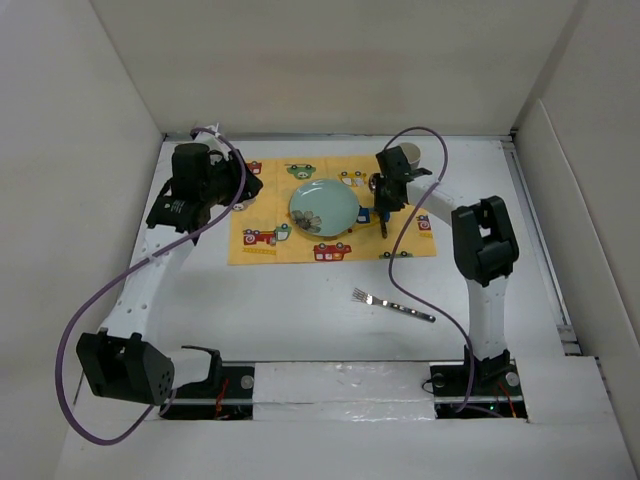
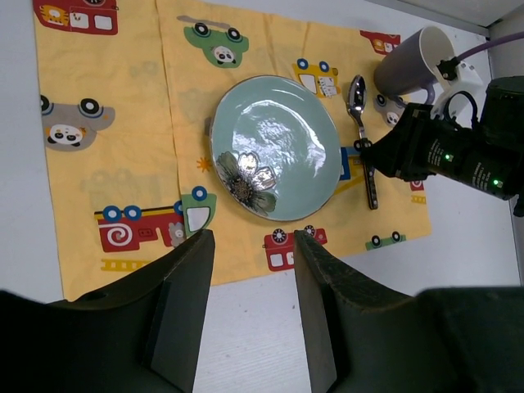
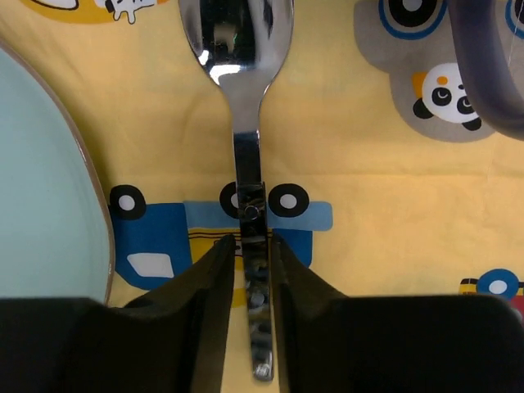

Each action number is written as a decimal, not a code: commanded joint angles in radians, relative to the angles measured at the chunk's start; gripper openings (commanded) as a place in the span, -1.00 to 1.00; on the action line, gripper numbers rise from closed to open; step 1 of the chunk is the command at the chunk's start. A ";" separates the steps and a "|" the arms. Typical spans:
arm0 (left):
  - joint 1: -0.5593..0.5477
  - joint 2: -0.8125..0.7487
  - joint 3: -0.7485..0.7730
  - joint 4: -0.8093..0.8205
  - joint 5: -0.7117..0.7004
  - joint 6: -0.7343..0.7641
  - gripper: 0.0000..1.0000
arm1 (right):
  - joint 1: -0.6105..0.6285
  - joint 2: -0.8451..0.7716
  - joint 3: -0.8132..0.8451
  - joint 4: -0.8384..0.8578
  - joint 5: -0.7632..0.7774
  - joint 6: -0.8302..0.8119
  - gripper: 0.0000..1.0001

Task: Set the dinner table for one person

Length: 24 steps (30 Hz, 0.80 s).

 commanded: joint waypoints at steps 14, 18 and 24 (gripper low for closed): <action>0.000 -0.001 -0.017 0.016 0.052 0.008 -0.19 | 0.059 -0.593 -0.511 -0.106 -0.111 0.082 -1.00; 0.000 -0.007 -0.031 0.016 0.055 0.006 -0.20 | 0.106 -0.752 -0.683 -0.236 -0.113 0.159 -0.97; 0.000 -0.006 -0.037 0.008 0.057 0.009 -0.19 | 0.251 -0.685 -0.593 -0.437 -0.107 0.232 0.22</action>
